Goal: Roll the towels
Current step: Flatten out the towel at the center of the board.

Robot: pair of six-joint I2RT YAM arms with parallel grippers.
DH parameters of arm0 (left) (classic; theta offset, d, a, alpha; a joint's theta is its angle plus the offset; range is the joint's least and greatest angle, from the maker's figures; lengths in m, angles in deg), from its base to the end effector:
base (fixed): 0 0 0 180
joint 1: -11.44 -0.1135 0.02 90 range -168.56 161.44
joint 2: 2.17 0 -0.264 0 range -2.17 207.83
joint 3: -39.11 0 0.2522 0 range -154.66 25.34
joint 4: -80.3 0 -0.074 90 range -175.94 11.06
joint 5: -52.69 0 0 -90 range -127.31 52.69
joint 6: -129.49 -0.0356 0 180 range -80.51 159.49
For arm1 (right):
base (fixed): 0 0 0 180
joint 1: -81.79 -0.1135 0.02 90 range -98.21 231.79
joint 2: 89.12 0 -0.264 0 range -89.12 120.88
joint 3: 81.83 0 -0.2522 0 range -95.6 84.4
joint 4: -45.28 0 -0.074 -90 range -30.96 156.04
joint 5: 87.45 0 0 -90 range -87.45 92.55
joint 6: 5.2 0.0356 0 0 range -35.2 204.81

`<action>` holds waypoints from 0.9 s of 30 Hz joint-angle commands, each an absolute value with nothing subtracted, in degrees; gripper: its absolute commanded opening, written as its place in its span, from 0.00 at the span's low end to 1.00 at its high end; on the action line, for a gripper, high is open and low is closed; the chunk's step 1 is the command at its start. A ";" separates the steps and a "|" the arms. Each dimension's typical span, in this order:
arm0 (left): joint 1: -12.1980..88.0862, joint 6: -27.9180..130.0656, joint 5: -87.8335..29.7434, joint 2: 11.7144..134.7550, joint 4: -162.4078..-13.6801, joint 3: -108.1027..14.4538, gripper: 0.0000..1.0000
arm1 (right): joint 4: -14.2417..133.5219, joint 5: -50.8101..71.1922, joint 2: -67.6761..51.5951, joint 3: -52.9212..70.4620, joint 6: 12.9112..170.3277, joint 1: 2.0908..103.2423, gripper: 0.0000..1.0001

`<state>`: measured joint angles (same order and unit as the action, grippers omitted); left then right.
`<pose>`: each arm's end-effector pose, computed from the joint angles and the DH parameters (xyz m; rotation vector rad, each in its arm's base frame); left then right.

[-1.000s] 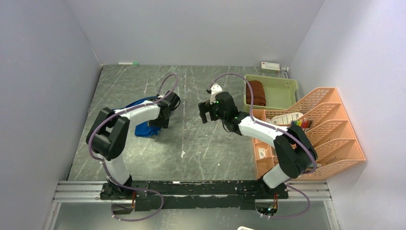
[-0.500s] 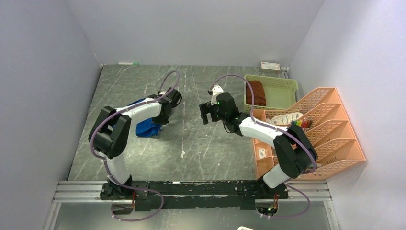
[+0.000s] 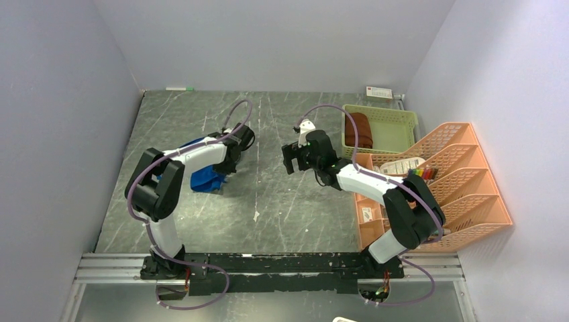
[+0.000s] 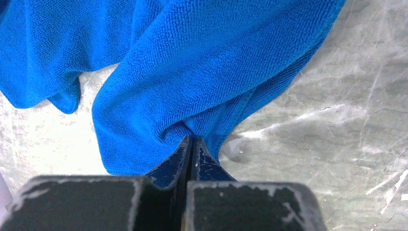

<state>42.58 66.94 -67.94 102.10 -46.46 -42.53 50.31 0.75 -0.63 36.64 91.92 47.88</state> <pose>0.3033 -0.1621 0.1708 -0.0045 2.6325 0.4688 0.2751 0.1836 0.2050 -0.4807 2.0993 0.3867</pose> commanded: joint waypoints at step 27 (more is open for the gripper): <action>60.25 54.26 -23.86 104.09 -45.84 -110.52 0.07 | 42.16 -13.89 -19.72 48.19 96.26 52.44 0.94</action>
